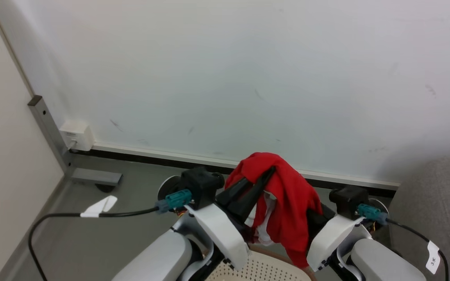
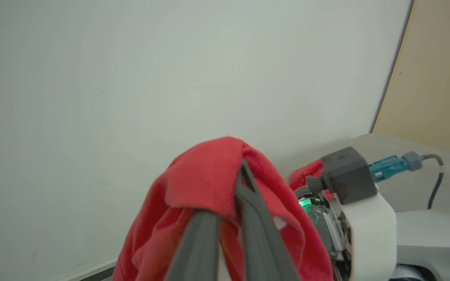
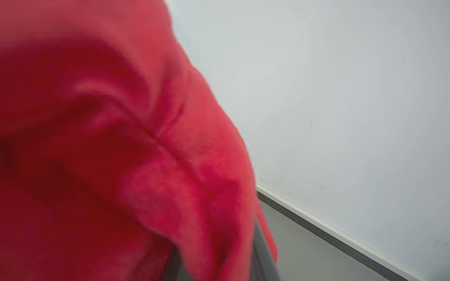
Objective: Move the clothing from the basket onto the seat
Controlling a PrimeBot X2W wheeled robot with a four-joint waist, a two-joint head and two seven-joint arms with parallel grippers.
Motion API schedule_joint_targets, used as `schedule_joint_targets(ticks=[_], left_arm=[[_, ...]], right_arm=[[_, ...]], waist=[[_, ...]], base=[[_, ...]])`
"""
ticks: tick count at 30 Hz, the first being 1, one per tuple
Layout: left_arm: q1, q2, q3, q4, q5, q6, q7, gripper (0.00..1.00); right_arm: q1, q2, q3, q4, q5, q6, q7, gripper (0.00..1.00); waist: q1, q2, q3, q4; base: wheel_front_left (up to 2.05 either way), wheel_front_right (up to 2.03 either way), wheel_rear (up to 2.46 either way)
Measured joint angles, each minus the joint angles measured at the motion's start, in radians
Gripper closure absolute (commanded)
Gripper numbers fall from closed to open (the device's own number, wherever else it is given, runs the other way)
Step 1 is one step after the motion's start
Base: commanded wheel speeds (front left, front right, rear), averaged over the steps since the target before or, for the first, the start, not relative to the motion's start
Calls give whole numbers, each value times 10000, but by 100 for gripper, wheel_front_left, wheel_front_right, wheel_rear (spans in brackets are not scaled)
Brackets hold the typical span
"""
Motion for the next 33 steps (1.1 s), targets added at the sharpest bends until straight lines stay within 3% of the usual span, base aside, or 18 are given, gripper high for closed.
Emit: schedule_joint_targets(ticks=[11,12,14,15,24,33], left_arm=[[453,366,176,132,-213,222,-205,100],[484,366,148,150,-215,221,-209,88],[523,351,98,151,-224,219,-221,52],[541,337,71,151,-226,203,-247,0],[703,176,-290,238,-226,117,-282,0],[695,98,-336,314,-148,209,-606,0]], right_arm=[[650,-13,-2203,-1549,1145,0,0,100],[735,-13,-2378,-1701,1193,0,-2,100],[832,-56,-2698,-1954,1177,0,0,100],[871,-77,-2859,-2088,1175,0,0,100],[1042,-602,-4215,-3227,1239,0,0,100],[946,-1164,-4828,-4381,1448,0,0,100]], waist=[[0,0,173,-582],[0,0,182,-625],[0,0,197,-712],[0,0,205,-766],[0,0,314,-1566],[0,0,476,-3061]], base=[[0,0,0],[0,0,0],[0,0,0],[0,0,0],[0,0,0],[0,0,0]])
